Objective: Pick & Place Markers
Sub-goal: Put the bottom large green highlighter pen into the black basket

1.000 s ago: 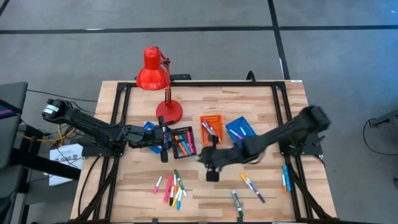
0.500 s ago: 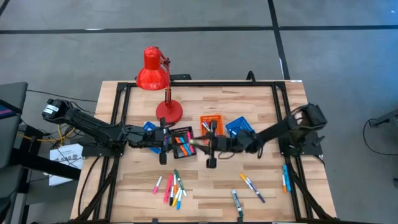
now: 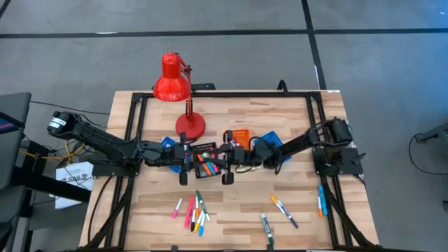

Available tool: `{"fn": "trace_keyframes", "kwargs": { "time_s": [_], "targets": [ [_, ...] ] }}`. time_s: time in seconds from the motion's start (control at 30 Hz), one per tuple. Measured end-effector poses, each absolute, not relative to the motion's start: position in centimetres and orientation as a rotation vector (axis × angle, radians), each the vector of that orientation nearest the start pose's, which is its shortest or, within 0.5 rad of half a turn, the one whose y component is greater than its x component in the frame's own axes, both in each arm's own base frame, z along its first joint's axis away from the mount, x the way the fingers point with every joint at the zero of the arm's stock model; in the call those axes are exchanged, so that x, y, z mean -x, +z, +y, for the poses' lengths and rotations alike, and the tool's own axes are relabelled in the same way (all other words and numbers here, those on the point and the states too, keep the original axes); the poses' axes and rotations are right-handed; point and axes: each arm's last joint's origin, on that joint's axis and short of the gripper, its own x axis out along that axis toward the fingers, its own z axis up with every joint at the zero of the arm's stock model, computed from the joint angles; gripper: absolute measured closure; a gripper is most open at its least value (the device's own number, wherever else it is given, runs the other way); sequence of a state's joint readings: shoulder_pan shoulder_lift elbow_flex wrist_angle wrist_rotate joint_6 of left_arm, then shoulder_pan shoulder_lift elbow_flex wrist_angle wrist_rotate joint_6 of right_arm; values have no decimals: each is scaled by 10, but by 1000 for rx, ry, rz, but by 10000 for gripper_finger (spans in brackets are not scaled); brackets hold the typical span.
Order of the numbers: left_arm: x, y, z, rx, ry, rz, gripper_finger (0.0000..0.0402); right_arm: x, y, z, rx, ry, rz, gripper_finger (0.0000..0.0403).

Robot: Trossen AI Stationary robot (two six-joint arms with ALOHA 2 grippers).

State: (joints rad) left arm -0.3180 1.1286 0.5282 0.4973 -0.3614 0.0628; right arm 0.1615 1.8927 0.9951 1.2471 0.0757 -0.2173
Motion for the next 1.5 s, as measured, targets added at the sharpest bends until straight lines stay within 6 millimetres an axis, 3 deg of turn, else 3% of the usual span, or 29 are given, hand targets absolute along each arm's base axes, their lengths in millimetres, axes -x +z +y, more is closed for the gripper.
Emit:
{"fn": "trace_keyframes", "kwargs": {
  "time_s": [0.23,0.5,0.7,0.77,1.1,1.27,1.37,1.5],
  "targets": [
    [-229,244,-65,-96,39,96,266,-397,246,59,183,83,-383,335],
    [-229,244,-64,-94,41,89,268,-415,251,55,198,85,-251,335],
    [-229,244,-64,-96,43,93,318,-418,254,55,198,76,-248,333],
    [-229,243,-64,-98,45,99,336,-418,253,54,205,74,-235,325],
    [-228,237,-64,7,61,150,323,-415,241,62,279,-48,-12,239],
    [-225,216,-61,201,166,319,328,-397,250,82,431,-184,149,194],
    [-224,195,-56,307,242,383,330,-382,262,95,456,-229,221,175],
    [-228,168,-44,457,364,447,320,-367,260,107,428,-260,333,166]
  ]
}}
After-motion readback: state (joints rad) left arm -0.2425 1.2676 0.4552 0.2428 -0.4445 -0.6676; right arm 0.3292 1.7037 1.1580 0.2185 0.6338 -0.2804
